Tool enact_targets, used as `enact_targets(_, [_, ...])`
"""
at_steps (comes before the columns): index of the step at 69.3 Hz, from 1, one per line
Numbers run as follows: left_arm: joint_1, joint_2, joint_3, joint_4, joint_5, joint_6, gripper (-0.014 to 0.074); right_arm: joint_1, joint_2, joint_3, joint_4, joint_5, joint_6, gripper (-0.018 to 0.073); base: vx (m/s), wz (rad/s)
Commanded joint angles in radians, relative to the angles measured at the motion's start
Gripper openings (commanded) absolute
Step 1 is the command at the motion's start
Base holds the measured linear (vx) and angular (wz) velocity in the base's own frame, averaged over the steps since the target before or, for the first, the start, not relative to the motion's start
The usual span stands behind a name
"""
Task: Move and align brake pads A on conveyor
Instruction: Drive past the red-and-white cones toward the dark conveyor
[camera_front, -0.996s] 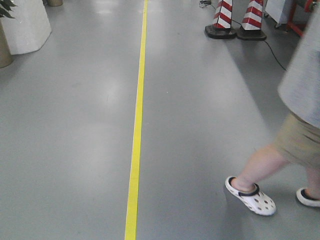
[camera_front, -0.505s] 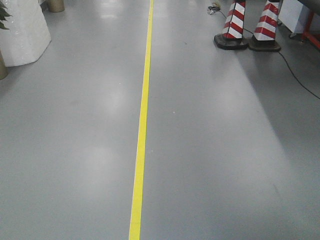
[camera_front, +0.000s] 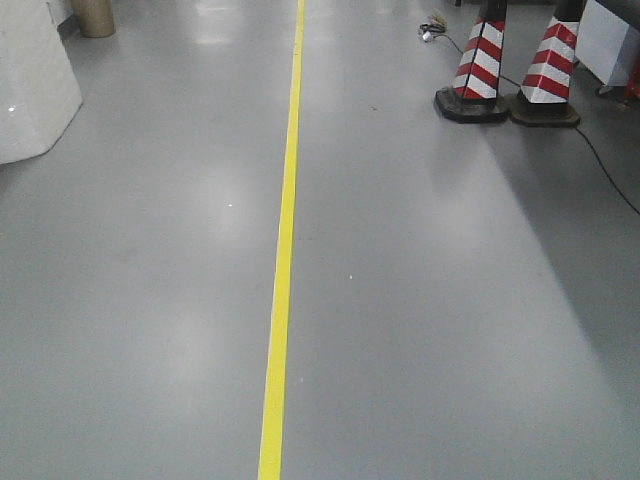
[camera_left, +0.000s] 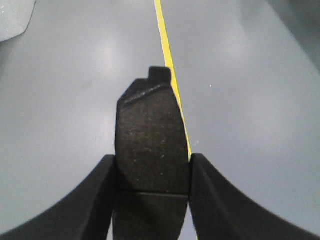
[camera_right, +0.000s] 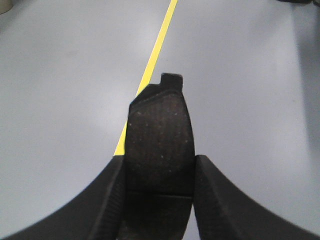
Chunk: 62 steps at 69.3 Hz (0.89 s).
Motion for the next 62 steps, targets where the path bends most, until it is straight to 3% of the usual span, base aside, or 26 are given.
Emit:
enact_targets(1, [-0.003,0.003,-0.026,-0.006,-0.082,-0.003,-0.0006,-0.002,0.003,-0.028,0.005,-0.085,-0.011,-0.0006,0.67,-0.04])
enact_targets(62, [-0.003,0.003,-0.026,-0.006,-0.082,-0.003,-0.0006,-0.002,0.003,-0.028,0.005,-0.085,-0.011,-0.0006,0.72,-0.02])
